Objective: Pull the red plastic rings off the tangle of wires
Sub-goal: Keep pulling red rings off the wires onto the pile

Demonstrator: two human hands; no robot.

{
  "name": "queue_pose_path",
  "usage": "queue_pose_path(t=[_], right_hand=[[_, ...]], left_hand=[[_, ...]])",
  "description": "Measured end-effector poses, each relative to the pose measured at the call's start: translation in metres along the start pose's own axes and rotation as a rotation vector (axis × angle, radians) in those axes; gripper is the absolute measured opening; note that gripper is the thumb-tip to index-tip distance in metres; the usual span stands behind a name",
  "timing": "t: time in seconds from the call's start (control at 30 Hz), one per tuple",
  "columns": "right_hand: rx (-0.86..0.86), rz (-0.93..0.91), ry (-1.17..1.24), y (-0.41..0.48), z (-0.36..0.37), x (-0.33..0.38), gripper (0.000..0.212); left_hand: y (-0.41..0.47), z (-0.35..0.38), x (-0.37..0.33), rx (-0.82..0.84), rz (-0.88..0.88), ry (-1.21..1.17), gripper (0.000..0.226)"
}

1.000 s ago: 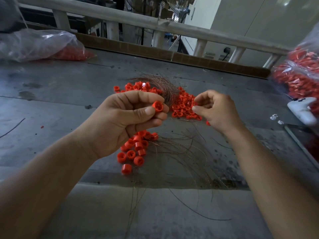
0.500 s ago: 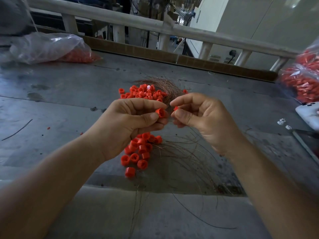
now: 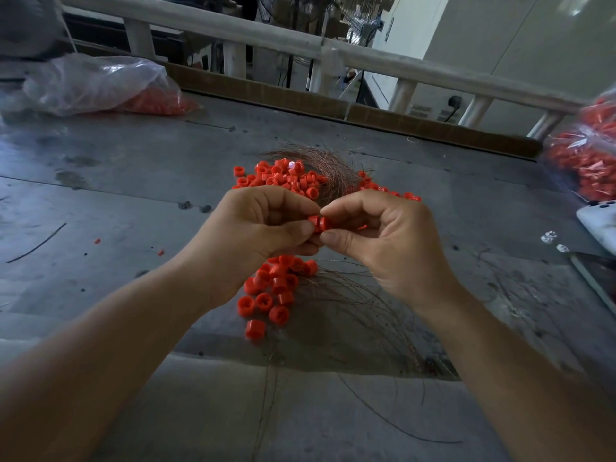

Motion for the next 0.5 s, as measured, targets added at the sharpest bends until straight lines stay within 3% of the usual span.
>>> queue_pose_path(t=[0.5], right_hand=[[-0.039,-0.003,-0.056,-0.0035,0.0006,-0.0016,0.021]], left_hand=[[-0.0012,0.0032,0.0010,0.019,-0.004,0.046,0.018]])
Point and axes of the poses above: each hand's wrist, its own y-axis towards the middle knuckle, its own z-axis out of the palm, x = y × z, the point moved 2 cm from there along y, towards the middle knuckle, and after that the axes turned 14 degrees about -y, right-handed, at the moved point
